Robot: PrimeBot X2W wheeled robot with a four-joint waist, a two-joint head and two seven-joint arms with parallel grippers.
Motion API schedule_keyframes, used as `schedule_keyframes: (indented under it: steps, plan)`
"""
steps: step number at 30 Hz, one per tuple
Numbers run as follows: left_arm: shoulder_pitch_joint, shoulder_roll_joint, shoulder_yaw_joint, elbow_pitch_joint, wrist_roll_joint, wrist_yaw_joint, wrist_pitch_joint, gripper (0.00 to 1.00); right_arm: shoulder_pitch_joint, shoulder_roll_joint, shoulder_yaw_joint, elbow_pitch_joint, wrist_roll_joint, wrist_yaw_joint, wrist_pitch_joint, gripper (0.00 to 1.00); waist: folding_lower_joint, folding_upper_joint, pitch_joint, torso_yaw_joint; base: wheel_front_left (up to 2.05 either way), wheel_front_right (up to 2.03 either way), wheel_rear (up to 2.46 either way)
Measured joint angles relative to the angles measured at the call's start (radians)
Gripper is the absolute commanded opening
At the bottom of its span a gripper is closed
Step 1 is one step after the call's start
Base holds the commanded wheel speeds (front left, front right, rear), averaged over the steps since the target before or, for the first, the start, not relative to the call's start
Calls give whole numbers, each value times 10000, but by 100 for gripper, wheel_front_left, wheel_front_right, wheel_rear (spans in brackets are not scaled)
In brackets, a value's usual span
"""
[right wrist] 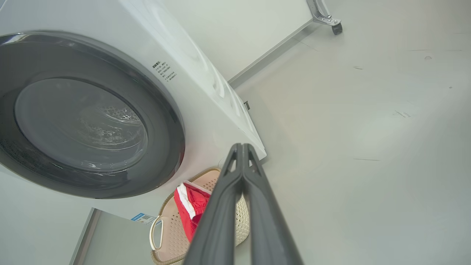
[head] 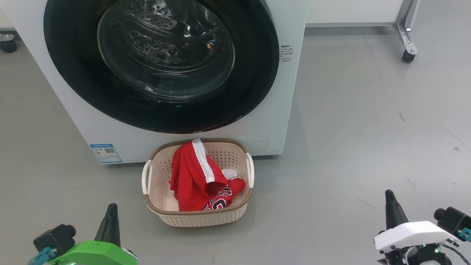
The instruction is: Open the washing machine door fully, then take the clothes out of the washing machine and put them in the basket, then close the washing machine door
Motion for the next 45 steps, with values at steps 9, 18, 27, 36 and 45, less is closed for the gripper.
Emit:
schedule_keyframes:
  steps: [9, 18, 27, 36, 45]
  plan:
    - [-105, -40, 253, 98, -1003, -123, 245, 0, -158, 31, -263, 54, 922, 86, 267, 0, 0, 0, -5, -10, 0, 0, 0]
    - [-206, -67, 531, 230, -2161, -303, 470, 0, -319, 104, -554, 119, 1969, 190, 566, 0, 0, 1, -11, -20, 0, 0, 0]
    - [-345, -96, 796, 326, -3300, -522, 734, 0, -457, 153, -838, 190, 3012, 330, 853, 0, 0, 1, -17, -31, 0, 0, 0]
    - [-453, -151, 1055, 435, -4351, -732, 955, 0, -589, 213, -1126, 263, 4048, 418, 1147, 0, 0, 1, -24, -41, 0, 0, 0]
    - [-603, -184, 1335, 577, -5465, -909, 1181, 0, -765, 274, -1406, 320, 5072, 506, 1452, 0, 0, 0, -30, -51, 0, 0, 0]
